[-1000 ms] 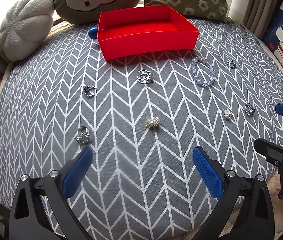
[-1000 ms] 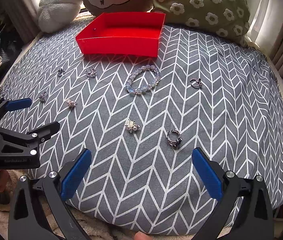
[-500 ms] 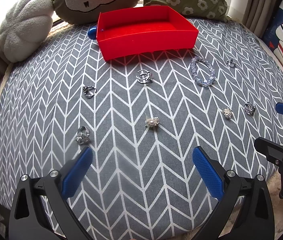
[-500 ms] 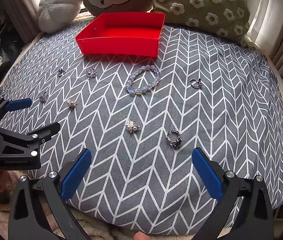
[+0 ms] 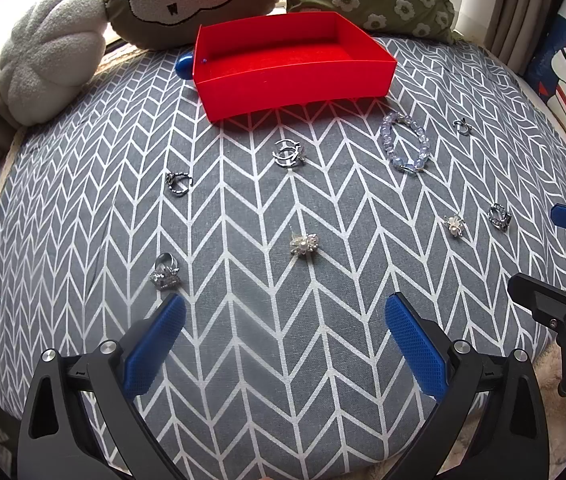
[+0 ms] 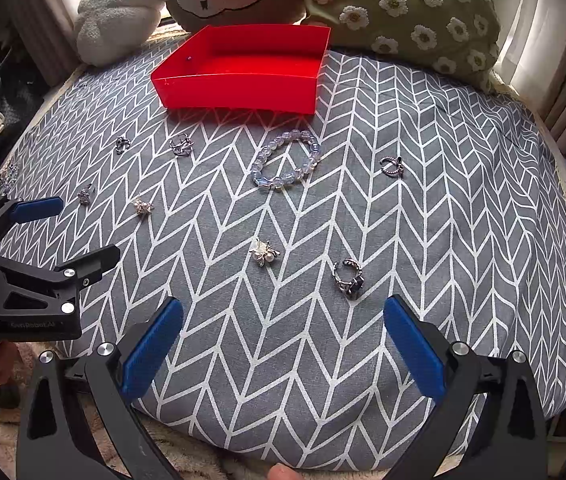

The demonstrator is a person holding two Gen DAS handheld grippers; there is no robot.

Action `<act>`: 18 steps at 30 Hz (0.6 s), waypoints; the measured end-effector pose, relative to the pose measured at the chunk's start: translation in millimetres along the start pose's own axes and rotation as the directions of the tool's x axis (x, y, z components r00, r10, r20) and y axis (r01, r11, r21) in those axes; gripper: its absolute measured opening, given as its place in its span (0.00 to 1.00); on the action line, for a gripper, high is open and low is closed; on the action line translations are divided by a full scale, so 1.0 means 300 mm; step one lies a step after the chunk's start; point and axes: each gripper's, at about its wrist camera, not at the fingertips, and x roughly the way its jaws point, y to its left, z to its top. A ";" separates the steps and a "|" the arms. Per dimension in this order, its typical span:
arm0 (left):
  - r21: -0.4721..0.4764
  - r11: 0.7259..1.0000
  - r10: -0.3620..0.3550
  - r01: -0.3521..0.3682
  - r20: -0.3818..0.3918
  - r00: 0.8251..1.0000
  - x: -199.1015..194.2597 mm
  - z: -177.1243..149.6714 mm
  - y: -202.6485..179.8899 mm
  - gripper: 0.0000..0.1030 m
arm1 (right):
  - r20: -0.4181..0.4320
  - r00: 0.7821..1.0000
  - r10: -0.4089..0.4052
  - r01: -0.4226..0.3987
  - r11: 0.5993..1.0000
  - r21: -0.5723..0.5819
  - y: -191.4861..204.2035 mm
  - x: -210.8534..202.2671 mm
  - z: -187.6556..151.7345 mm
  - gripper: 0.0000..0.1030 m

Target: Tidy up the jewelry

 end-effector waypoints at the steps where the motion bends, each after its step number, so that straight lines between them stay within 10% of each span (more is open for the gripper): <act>1: 0.000 1.000 -0.001 0.001 0.000 1.000 0.000 -0.001 0.000 0.93 | 0.000 1.000 0.001 -0.001 1.000 -0.001 0.001 0.000 0.001 0.96; 18: -0.061 0.997 0.055 -0.054 0.006 0.998 0.030 0.014 0.081 0.93 | 0.001 1.000 0.003 -0.003 0.999 0.045 -0.052 0.032 0.002 0.96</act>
